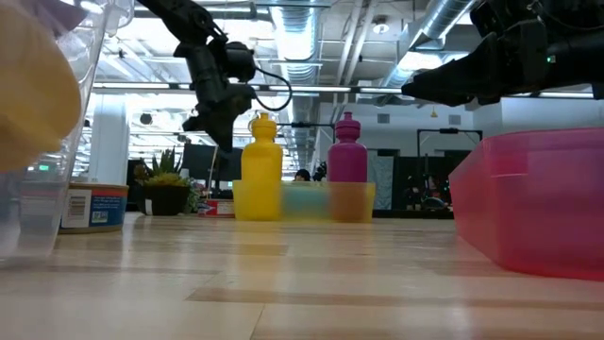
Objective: Pick & Place Food Item
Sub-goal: Put the red tuna can into the red bin
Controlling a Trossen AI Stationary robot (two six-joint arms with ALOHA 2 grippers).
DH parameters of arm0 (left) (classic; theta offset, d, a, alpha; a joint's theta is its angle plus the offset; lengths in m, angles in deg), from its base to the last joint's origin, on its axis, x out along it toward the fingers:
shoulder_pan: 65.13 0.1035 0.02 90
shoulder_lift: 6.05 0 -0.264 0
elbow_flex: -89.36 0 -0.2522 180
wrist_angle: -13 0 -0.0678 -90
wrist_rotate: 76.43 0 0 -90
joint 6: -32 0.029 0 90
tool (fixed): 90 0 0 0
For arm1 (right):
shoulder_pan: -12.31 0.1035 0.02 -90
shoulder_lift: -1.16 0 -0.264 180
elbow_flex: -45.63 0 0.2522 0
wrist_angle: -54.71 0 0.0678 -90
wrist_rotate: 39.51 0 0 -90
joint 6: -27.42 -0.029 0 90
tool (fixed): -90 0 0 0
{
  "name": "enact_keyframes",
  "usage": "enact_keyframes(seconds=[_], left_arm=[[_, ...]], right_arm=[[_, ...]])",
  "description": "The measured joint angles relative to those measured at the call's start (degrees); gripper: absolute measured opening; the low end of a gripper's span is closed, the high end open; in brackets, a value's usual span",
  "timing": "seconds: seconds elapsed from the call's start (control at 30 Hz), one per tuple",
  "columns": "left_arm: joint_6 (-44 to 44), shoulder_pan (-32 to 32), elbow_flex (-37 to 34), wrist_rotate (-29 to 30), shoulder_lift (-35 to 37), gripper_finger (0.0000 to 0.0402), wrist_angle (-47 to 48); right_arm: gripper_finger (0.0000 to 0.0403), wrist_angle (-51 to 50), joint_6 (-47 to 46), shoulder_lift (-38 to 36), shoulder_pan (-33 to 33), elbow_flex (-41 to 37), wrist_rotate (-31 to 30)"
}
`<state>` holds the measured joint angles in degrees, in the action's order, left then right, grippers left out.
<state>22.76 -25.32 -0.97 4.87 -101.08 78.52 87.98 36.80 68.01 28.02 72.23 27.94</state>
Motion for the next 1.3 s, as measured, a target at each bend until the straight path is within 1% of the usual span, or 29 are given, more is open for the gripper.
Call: enact_keyframes(seconds=[0.13, 0.27, 0.33, 0.4, 0.47, 0.5, 0.57, 0.6, 0.63, 0.7, 0.77, 0.8, 0.87, 1.03, 1.1, 1.13, 1.2, 1.3], left_arm=[[-2.10, -0.03, 0.00, 0.16, 0.02, 0.0000, 0.23], [-2.15, -0.65, -0.01, -4.41, 2.61, 0.0000, -0.72], [0.12, -1.42, 0.03, -5.48, 4.44, 0.0000, -0.75], [6.43, -2.41, -0.01, -5.49, 6.71, 0.0000, -0.56], [12.15, -3.00, 0.01, -3.45, 9.37, 0.0000, 0.04], [13.22, -3.02, 0.01, -0.77, 10.54, 0.0000, 0.18], [12.97, -1.72, 0.07, 5.12, 11.65, 0.0000, 0.39], [11.81, -0.30, 0.08, 5.40, 11.65, 0.0000, 0.88], [10.24, 1.29, 0.00, 3.54, 11.38, 0.0000, 2.01], [7.00, 3.55, -0.90, -3.57, 10.35, 0.0000, 2.72], [5.57, 3.30, -1.67, -9.20, 9.02, 0.0000, 1.40], [5.77, 2.40, -1.81, -11.00, 8.74, 0.0000, 0.51], [7.51, -0.45, -1.80, -12.35, 8.90, 0.0000, -3.06], [11.06, -8.20, -1.81, -12.02, 11.58, 0.0000, -11.83], [11.53, -10.68, -3.12, -10.78, 13.61, 0.0000, -16.63], [11.55, -11.82, -4.64, -9.53, 15.13, 0.0000, -19.80], [10.55, -13.63, -9.43, -7.14, 18.59, 0.0000, -29.20], [8.55, -15.11, -17.84, -6.32, 23.60, 0.0000, -41.58]], right_arm=[[0.0291, -0.02, 0.25, 0.00, 0.00, 0.00, 0.00], [0.0291, -0.25, 0.25, 0.00, -0.03, -0.02, 0.00], [0.0291, -0.83, 0.23, 0.00, -0.04, -0.02, 0.00], [0.0291, -1.58, 0.22, 0.00, -0.15, -0.02, 0.00], [0.0291, -2.10, 0.14, 0.00, -0.15, -0.04, 0.00], [0.0291, -2.23, 0.10, -0.01, -0.14, -0.04, 0.00], [0.0291, -2.23, -0.27, 0.00, -0.13, -0.04, 0.00], [0.0291, -2.23, -0.38, 0.00, -0.15, -0.04, 0.00], [0.0291, -2.22, -0.38, 0.00, -0.13, -0.04, 0.00], [0.0291, -2.06, -0.41, -0.02, -0.15, -0.04, 0.00], [0.0291, -2.05, -0.76, -0.01, -0.29, -0.04, -0.01], [0.0291, -2.03, -1.22, 0.00, -0.53, -0.04, 0.00], [0.0291, -2.04, -2.19, 0.00, -0.97, -0.04, 0.00], [0.0291, -2.15, -4.33, 0.00, -2.37, -0.04, 0.04], [0.0291, -1.49, -4.46, 0.00, -3.07, -0.01, 0.42], [0.0291, -1.41, -4.45, 0.00, -3.49, 0.29, 0.48], [0.0290, -1.37, -4.34, 0.00, -4.65, 1.26, 1.42], [0.0284, -1.84, -3.27, 0.28, -7.14, 3.42, 4.57]])
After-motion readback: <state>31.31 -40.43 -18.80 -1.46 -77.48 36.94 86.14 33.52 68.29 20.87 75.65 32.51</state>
